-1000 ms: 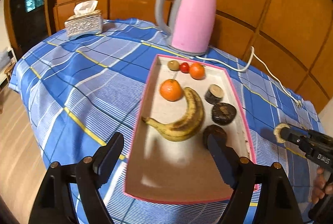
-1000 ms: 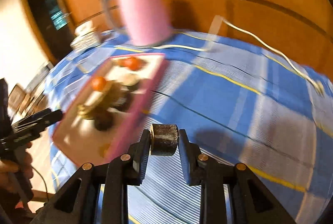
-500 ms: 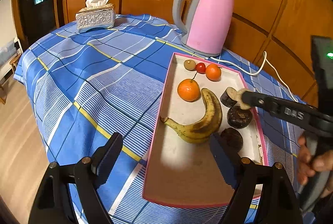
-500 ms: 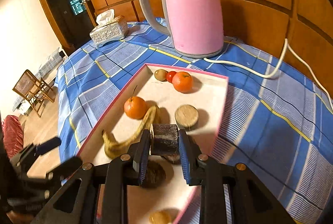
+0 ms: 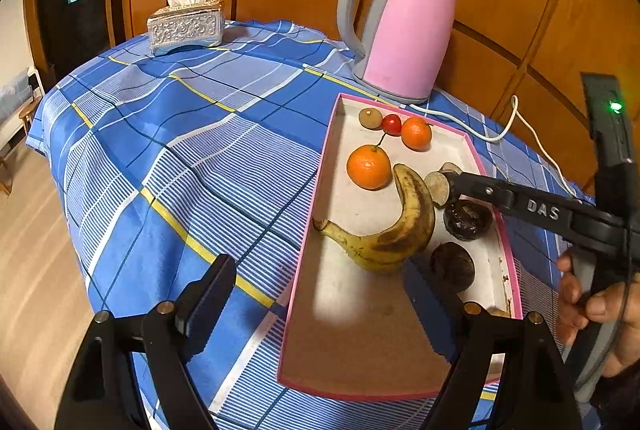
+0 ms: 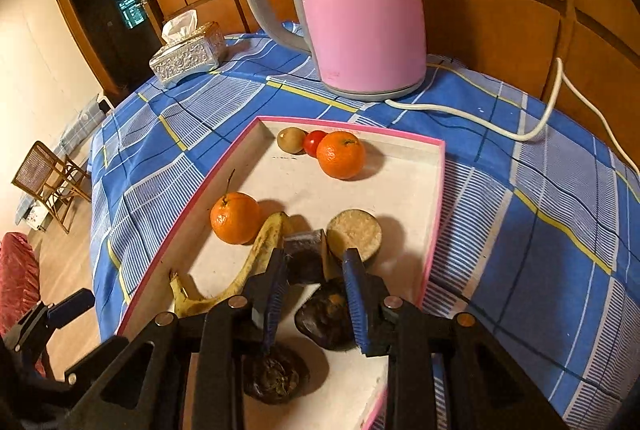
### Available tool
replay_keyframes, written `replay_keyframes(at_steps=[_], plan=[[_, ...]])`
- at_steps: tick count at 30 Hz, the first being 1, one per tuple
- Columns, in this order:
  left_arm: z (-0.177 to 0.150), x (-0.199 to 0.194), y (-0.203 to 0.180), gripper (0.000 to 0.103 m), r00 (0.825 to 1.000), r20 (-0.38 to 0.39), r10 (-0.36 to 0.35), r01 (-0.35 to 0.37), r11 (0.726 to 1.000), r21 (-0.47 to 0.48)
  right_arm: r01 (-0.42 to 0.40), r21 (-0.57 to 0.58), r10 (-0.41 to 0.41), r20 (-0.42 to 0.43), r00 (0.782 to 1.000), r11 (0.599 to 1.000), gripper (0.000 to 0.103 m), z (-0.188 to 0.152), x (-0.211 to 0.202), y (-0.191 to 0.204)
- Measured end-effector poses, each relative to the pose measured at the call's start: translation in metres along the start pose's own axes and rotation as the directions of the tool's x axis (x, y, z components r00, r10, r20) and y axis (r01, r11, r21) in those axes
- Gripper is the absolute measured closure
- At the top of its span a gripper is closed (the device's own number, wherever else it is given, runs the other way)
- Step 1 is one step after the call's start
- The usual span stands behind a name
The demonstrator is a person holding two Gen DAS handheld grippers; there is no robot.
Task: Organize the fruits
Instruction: 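Carry the dark cylindrical slice into the tray with the right tool and open it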
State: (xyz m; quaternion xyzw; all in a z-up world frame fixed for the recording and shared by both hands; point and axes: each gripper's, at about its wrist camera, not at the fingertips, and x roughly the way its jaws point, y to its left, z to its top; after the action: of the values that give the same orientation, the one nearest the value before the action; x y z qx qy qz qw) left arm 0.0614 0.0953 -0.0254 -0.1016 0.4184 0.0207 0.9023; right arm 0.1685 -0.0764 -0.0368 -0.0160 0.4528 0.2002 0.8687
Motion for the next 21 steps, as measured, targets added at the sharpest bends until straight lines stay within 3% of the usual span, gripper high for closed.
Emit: replay_keyframes(at_steps=[11,21], plan=[[0.0,-0.007,-0.009,0.016,1.0,0.02,-0.005,0.005,1.0,0.023,0.015,-0.011,-0.014,0.033,0.999,1.0,0.074,-0.016,-0.017,0.005],[-0.002,-0.026,-0.023,0.008,0.997,0.074,-0.005,0.0,0.998,0.064,0.102,0.017,-0.103,0.107,0.989,0.995,0.074,-0.043,-0.055,0.005]])
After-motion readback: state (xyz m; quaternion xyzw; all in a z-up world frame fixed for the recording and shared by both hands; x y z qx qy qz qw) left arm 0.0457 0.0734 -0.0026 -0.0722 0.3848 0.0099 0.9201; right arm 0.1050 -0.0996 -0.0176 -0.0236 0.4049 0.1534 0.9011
